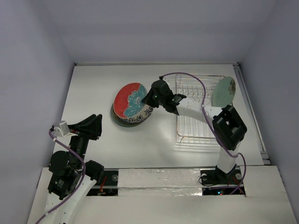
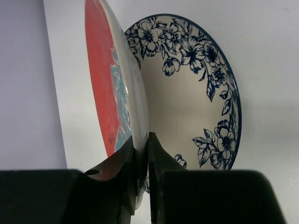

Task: Unload the plates from the dish rack

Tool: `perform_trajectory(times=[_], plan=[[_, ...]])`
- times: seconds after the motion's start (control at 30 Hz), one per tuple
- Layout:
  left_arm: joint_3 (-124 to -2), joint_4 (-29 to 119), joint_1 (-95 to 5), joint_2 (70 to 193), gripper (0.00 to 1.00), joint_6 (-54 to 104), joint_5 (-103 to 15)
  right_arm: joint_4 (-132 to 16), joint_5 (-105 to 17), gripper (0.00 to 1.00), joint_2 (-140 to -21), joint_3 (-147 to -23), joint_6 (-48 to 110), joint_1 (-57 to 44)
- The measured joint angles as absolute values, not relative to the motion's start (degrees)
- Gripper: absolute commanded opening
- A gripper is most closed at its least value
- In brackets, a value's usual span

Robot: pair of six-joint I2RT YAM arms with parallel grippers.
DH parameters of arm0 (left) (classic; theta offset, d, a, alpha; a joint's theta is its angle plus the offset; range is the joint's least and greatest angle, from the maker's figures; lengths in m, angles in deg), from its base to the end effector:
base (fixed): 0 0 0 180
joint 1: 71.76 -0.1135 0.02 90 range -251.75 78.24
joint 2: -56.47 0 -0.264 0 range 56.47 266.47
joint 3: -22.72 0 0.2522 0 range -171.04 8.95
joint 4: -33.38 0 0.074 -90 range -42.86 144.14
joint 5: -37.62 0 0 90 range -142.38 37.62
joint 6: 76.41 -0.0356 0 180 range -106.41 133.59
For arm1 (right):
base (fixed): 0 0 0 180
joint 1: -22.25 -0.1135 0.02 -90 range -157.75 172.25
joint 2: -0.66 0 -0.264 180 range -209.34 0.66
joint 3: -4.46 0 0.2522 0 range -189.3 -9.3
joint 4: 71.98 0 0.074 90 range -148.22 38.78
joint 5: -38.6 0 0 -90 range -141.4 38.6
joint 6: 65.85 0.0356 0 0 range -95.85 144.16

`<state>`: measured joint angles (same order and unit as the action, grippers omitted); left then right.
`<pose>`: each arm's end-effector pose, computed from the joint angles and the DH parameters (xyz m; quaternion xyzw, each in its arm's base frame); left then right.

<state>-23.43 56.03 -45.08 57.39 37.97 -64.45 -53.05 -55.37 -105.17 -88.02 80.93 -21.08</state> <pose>0.0338 -0.0087 0.3386 -0.0764 0.5536 -0.3039 0.7716 0.3145 0.2933 0.2508 0.1191 0.8673 0.3503 0.3330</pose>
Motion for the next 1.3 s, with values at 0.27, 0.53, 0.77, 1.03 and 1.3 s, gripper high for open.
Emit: perform_trajectory(times=[0.27,0.53,0.77,1.03,1.3], plan=[[-23.43,56.03,-45.08,57.39,0.36,37.99,-64.47,-57.64,-55.5,0.17,-105.56,-84.11,84.1,-20.86],[-23.43,56.05,-45.08,57.42,0.36,38.04,-64.47,-58.06,-55.06,0.63,-105.56,-82.93,83.75,-21.06],[-23.43,56.05,-45.08,57.39,0.36,38.08,-64.47,-49.53,-57.14,0.85,-105.36,-85.03,79.16,-22.06],[-23.43,56.05,-45.08,57.39,0.36,38.1,-64.47,-34.69,-65.64,0.58,-100.18,-91.34,70.94,-22.48],[-23.43,56.05,-45.08,57.39,0.31,38.1,-64.47,-20.62,-83.61,0.0,-84.55,-91.54,64.73,-14.0]])
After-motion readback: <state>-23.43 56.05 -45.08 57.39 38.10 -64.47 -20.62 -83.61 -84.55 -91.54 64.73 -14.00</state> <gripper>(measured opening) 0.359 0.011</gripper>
